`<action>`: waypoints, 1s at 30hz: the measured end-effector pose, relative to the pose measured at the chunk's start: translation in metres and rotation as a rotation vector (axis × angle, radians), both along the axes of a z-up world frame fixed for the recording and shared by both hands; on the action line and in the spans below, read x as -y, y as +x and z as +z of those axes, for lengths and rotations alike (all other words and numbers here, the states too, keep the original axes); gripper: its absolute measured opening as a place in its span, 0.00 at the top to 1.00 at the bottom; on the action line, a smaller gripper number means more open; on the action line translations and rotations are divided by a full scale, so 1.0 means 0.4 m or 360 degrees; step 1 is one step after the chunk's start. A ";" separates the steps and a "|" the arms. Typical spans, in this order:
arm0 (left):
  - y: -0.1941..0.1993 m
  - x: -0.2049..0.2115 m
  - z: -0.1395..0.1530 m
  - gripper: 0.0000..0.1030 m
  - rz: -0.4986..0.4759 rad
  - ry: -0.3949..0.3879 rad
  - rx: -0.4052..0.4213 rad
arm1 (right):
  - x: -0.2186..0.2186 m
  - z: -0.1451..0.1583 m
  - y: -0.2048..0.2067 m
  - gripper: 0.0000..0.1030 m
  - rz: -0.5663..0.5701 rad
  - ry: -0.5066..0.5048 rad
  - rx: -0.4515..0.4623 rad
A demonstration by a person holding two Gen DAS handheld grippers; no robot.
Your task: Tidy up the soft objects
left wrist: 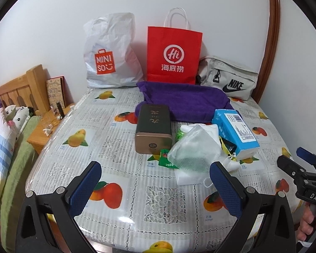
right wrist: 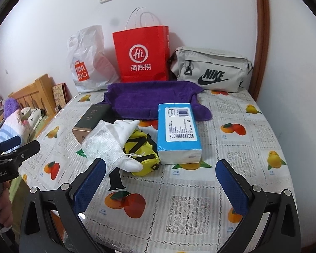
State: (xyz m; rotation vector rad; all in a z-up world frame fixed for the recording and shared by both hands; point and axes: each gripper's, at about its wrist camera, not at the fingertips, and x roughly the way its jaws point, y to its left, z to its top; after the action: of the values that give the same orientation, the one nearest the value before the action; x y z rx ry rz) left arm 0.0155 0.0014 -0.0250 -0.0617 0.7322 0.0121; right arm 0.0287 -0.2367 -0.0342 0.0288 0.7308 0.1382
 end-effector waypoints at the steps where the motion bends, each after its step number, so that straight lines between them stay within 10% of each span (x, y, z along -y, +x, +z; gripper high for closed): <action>1: 0.005 0.004 -0.006 0.00 -0.0013 0.0000 -0.0004 | -0.003 -0.005 0.004 0.00 0.0009 -0.0001 -0.0001; 30: 0.247 0.143 -0.206 0.00 -0.0310 -0.0050 -0.0232 | 0.067 -0.202 0.149 0.01 0.0077 0.0061 -0.0237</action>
State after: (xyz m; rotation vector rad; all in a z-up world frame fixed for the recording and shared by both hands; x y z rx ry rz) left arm 0.1144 -0.0560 -0.1073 -0.0196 0.8815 -0.1826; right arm 0.0883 -0.2634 -0.1149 0.0583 0.8779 0.1976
